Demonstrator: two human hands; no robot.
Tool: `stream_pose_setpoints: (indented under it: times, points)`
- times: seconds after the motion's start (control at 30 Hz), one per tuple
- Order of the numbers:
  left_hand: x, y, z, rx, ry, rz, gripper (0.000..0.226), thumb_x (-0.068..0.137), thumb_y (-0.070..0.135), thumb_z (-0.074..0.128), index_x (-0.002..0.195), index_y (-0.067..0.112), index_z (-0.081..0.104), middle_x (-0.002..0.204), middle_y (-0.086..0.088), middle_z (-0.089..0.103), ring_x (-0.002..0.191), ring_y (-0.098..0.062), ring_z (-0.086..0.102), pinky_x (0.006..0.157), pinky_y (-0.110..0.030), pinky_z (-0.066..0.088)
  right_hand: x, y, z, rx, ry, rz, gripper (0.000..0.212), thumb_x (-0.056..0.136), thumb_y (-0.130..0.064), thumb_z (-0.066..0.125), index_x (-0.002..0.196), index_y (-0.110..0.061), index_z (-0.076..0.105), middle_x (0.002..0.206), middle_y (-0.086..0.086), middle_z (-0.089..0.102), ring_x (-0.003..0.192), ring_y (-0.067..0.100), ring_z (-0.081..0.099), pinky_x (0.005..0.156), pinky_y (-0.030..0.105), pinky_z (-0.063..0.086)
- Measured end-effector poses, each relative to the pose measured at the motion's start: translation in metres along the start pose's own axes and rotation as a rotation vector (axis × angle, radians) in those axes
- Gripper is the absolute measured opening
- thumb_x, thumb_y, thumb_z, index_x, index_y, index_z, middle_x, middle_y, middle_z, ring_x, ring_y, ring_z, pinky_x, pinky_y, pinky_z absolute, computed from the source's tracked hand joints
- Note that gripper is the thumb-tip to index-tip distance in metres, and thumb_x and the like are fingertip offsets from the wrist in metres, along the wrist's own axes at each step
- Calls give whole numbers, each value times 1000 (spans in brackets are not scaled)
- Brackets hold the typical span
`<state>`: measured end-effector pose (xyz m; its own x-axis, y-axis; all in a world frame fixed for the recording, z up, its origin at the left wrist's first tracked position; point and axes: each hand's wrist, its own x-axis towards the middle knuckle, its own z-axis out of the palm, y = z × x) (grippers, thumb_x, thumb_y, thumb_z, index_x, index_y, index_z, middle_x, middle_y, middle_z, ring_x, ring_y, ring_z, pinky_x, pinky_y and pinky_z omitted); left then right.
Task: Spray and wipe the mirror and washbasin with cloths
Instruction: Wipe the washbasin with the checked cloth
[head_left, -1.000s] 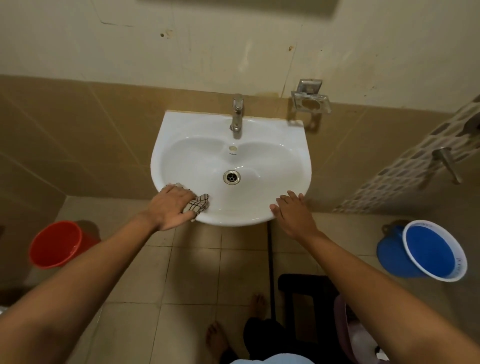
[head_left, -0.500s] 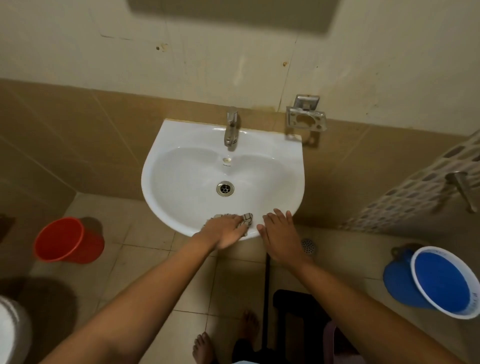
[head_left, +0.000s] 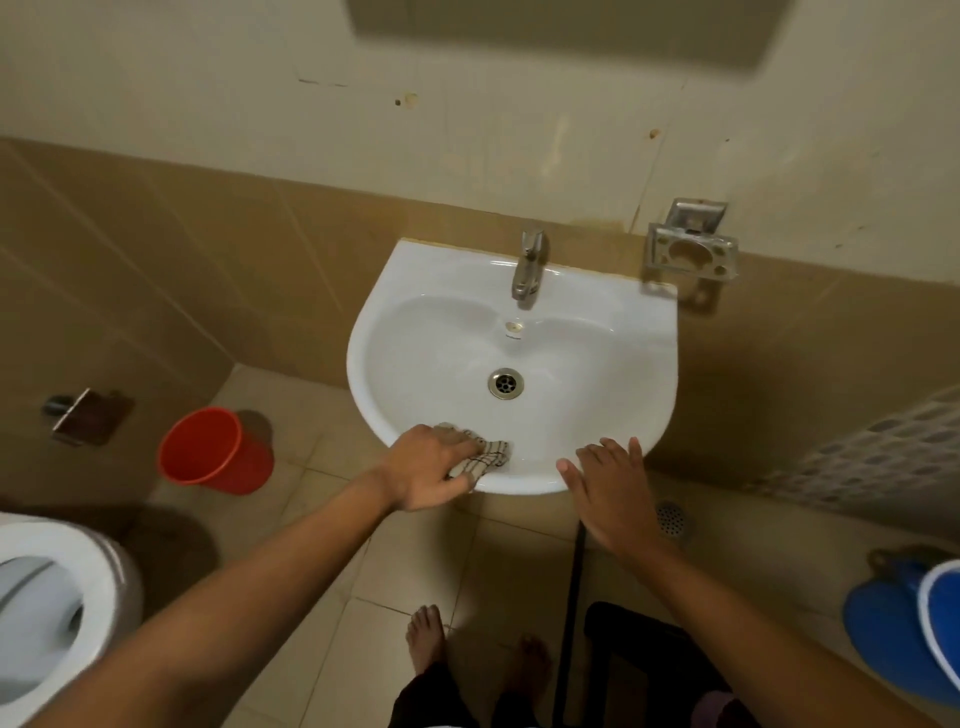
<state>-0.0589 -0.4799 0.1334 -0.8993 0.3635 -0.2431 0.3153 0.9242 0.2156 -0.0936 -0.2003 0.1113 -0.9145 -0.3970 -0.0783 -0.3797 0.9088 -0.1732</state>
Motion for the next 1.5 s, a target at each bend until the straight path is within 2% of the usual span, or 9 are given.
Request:
stream_pose_setpoints:
  times: [0.17,0.3,0.5,0.67,0.8,0.93,1.17,1.3,1.5]
  points:
    - [-22,-72,-18,167,-17,51,57,92,54,32,132,22,56,131,-3,61,124,-24,53,108,-40,36,5,-1,4,-20,-26,29,81,95,-60,-1,118,-19,64,123,-2,65,129,18,47,119,48,12]
    - [-14,-114,-28,223,-66,97,62,91,54,30,136,20,55,137,-3,58,131,-24,48,116,-45,28,10,-3,0,-7,-15,52,90,91,-64,-8,114,-18,66,118,-1,66,123,18,52,119,47,13]
    - [12,-165,-54,332,-154,140,80,85,58,7,146,24,45,154,-3,41,147,-22,27,123,-39,3,26,-9,-2,-11,-44,96,103,83,-72,-17,110,-17,67,114,-2,67,117,18,55,117,46,14]
    - [47,-196,-67,435,-215,170,91,77,61,-3,152,27,34,163,-3,22,152,-20,8,123,-42,-7,39,-14,-1,-21,-41,158,102,83,-74,-13,106,-15,68,111,1,67,116,20,56,117,45,18]
    - [75,-220,-70,500,-174,216,90,79,62,-3,158,23,16,166,-3,5,153,-18,-6,122,-44,-10,45,-15,4,-68,0,186,86,93,-67,5,102,-11,70,110,6,69,114,23,58,115,45,24]
    - [92,-238,-70,460,-33,217,82,88,61,12,158,18,-1,165,-5,-11,151,-21,-17,123,-43,-8,44,-18,6,-80,-7,228,79,95,-60,14,119,-6,66,125,11,65,125,26,53,117,45,24]
    - [115,-229,-59,281,80,26,97,79,65,23,152,17,-20,165,-6,-13,151,-23,-15,123,-43,-6,46,-22,-1,-89,-49,259,80,94,-63,12,128,-8,60,134,10,59,132,25,46,120,43,20]
    - [136,-218,-53,301,124,-38,120,75,68,60,156,11,-8,166,-9,-6,153,-26,-5,122,-46,-2,51,-21,-8,-51,-55,264,84,93,-65,9,131,-8,57,137,9,56,135,24,43,119,42,20]
    - [153,-183,-35,251,239,-182,120,73,55,69,154,3,-3,164,-19,8,152,-34,7,118,-56,-5,70,3,-19,14,-41,268,80,94,-62,11,136,-7,52,142,11,51,137,25,39,118,44,24]
